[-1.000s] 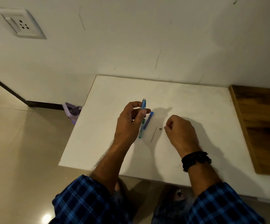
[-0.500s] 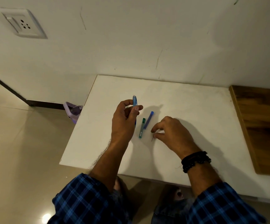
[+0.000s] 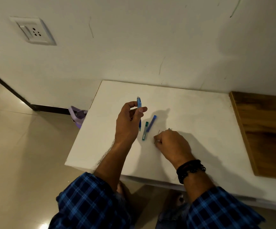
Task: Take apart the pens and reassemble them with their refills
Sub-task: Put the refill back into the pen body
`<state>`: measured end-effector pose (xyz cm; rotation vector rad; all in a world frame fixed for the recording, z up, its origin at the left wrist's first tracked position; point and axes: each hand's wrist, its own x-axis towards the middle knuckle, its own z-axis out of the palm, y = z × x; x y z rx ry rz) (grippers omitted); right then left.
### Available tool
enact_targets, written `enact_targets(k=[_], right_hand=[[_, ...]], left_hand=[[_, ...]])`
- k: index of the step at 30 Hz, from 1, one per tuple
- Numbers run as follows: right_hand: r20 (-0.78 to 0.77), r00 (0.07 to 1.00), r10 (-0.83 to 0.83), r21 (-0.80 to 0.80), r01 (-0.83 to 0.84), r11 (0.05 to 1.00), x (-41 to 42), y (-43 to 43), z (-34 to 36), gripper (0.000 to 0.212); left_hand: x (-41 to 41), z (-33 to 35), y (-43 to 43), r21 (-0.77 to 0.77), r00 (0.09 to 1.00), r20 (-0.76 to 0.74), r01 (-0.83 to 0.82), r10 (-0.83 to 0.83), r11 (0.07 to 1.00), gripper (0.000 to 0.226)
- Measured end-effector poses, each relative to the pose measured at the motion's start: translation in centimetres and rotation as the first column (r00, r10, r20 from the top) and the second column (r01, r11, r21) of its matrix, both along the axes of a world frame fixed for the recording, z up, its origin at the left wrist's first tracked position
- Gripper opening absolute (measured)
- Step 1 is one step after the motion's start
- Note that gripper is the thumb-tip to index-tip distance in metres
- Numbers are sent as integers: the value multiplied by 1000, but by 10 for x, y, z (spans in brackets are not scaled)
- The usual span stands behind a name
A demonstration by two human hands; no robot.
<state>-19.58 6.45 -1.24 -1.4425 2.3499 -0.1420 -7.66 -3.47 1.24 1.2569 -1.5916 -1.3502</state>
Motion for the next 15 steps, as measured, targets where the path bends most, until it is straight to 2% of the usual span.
enact_targets(k=[8, 12, 15], right_hand=[[172, 981, 96, 118, -117, 986, -1, 17, 8, 40], [183, 973, 143, 110, -165, 980, -4, 30, 16, 47], [96, 984, 153, 127, -165, 978, -2, 33, 15, 55]], left_hand=[[2, 22, 4, -49, 999, -17, 27, -28, 998, 22], [3, 33, 10, -80, 998, -19, 54, -56, 995, 19], [4, 37, 15, -84, 998, -22, 59, -61, 995, 18]])
